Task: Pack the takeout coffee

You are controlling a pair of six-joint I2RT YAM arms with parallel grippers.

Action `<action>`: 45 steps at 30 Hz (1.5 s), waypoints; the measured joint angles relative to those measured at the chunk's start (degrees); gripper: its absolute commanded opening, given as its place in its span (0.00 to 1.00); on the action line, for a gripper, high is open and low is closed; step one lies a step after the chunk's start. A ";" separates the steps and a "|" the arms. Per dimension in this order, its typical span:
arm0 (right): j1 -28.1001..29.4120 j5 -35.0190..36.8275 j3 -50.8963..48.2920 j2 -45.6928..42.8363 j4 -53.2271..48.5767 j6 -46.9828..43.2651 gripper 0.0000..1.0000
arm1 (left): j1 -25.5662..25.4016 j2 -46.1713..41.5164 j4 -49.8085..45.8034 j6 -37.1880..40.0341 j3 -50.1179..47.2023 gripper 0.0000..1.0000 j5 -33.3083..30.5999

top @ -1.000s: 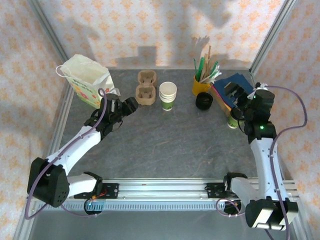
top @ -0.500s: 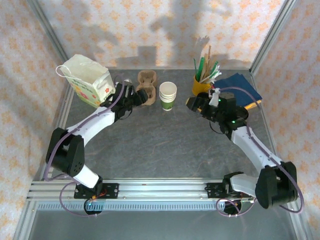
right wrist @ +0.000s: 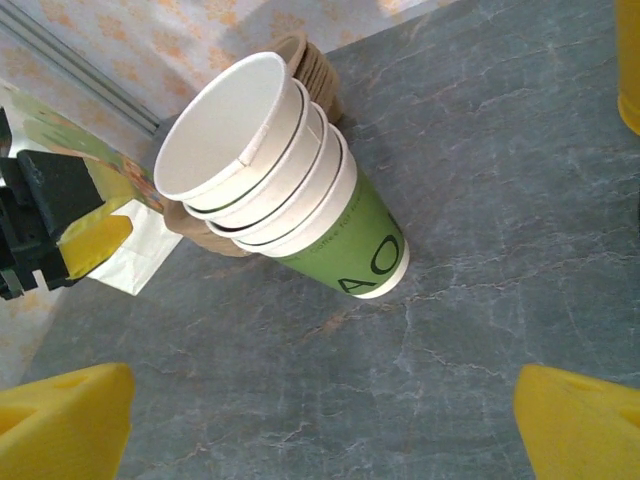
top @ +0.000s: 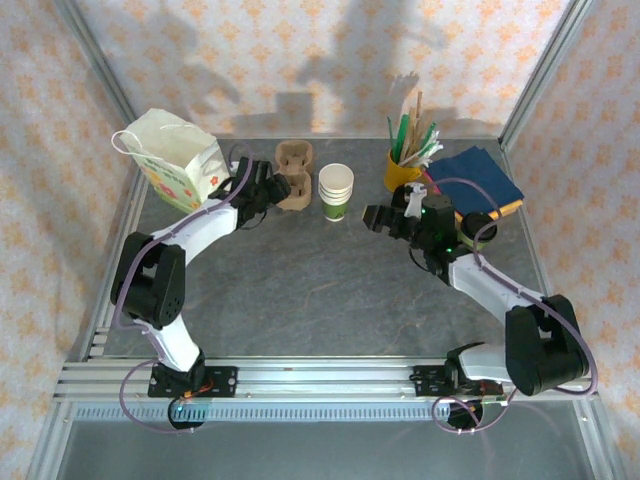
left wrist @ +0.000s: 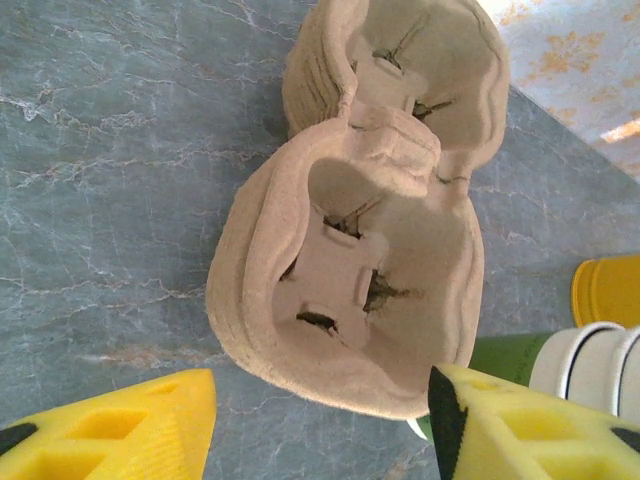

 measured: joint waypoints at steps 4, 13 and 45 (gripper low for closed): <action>0.11 0.22 -0.07 0.28 1.38 -0.46 0.95 | 0.00 2.19 -0.09 -0.61 2.08 0.55 -0.07; 0.37 0.04 -2.27 -0.24 4.48 0.17 0.95 | 0.00 5.97 -0.87 -2.36 4.55 0.57 -1.22; 0.76 -0.04 -2.27 0.00 5.73 0.79 0.95 | 0.00 6.25 2.12 -4.61 4.42 0.56 -0.33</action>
